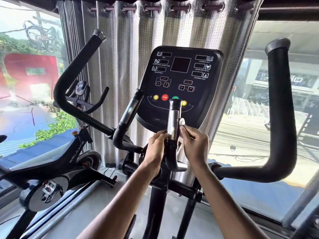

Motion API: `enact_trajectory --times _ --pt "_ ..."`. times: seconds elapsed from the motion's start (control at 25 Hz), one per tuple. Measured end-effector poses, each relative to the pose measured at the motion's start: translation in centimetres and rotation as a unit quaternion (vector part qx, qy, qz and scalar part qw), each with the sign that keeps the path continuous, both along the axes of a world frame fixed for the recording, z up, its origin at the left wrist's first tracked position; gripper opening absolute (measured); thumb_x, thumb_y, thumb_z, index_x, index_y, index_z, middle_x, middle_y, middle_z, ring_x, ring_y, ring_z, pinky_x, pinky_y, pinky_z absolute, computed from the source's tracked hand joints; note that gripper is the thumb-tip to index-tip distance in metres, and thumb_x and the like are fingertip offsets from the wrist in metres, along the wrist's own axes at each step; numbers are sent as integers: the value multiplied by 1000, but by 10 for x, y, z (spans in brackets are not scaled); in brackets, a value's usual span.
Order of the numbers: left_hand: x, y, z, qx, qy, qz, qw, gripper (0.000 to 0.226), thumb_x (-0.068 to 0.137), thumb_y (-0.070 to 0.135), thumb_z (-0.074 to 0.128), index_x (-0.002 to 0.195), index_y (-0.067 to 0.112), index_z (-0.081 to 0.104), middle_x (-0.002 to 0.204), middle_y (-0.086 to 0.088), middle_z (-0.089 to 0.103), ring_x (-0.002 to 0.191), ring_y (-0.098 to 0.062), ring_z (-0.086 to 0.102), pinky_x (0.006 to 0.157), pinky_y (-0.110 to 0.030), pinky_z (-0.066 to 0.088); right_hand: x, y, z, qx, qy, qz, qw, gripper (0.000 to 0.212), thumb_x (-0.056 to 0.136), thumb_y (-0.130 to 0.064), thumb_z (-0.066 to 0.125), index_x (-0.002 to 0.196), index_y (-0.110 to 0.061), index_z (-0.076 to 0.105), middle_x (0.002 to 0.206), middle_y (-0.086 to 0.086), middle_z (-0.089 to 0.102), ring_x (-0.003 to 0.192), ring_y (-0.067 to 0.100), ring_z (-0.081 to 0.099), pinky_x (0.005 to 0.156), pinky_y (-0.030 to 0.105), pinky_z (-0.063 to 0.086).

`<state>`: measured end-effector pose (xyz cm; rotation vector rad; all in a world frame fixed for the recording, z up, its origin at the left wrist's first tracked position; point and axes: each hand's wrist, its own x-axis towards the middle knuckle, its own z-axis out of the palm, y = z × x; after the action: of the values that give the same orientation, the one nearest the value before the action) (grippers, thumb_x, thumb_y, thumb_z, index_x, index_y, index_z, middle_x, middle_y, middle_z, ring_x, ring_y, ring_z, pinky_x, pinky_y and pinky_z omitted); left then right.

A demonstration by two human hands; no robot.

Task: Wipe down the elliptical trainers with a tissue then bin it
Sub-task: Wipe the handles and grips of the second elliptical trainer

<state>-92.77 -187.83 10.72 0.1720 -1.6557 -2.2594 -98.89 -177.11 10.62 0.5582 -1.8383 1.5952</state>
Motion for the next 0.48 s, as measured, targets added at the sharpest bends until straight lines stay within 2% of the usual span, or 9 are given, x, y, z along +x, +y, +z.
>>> enact_trajectory --times 0.08,0.12,0.16,0.2,0.28,0.36,0.44,0.48 --pt "3 1 4 -3 2 -1 1000 25 104 10 47 100 11 72 72 1 73 63 -8 69 66 -24 53 -15 -6 16 -139 -163 113 970 13 95 -13 69 95 -4 79 81 8 72 76 21 67 77 47 58" --pt "3 1 4 -6 0 -3 1000 25 104 10 47 100 12 72 72 1 73 63 -8 68 66 -23 53 -21 -10 25 -170 -192 133 957 15 95 -13 69 89 -4 78 75 9 67 73 23 61 73 44 53" --pt "4 1 4 -6 -1 -5 1000 25 104 12 47 101 12 72 73 1 73 64 -8 68 68 -24 53 -22 -14 32 -181 -185 134 956 13 95 -12 69 91 -4 79 75 7 67 75 22 60 75 42 52" --pt "4 1 3 -13 -6 -2 1000 24 104 13 48 101 13 72 74 1 73 65 -8 68 70 -25 53 -20 -16 35 -167 -140 111 970 12 95 -11 70 99 -4 79 83 5 72 81 18 66 80 38 55" --pt "3 1 4 -26 -11 7 1000 23 102 16 50 98 13 72 76 1 73 68 -10 67 71 -27 53 -11 -15 35 -40 30 10 999 19 93 -13 72 110 -6 76 103 -2 74 96 7 70 89 28 57" --pt "3 1 9 -29 -15 15 999 23 102 16 49 96 9 71 72 1 71 65 -10 65 64 -22 51 -15 -11 39 68 154 -70 983 20 94 -17 71 111 -7 77 109 -8 69 98 3 67 88 21 55" --pt "3 3 18 -40 -30 18 999 25 105 20 47 98 9 69 62 8 69 53 -3 63 50 -14 47 -25 -9 57 102 197 -96 970 20 96 -17 69 109 -5 77 107 -2 71 92 8 67 82 25 57" --pt "4 4 22 -47 -36 19 998 26 106 23 46 102 10 69 60 10 68 49 2 62 48 -12 46 -30 -9 65 122 212 -101 964 20 97 -15 67 109 -3 77 106 3 71 91 12 67 81 29 58"
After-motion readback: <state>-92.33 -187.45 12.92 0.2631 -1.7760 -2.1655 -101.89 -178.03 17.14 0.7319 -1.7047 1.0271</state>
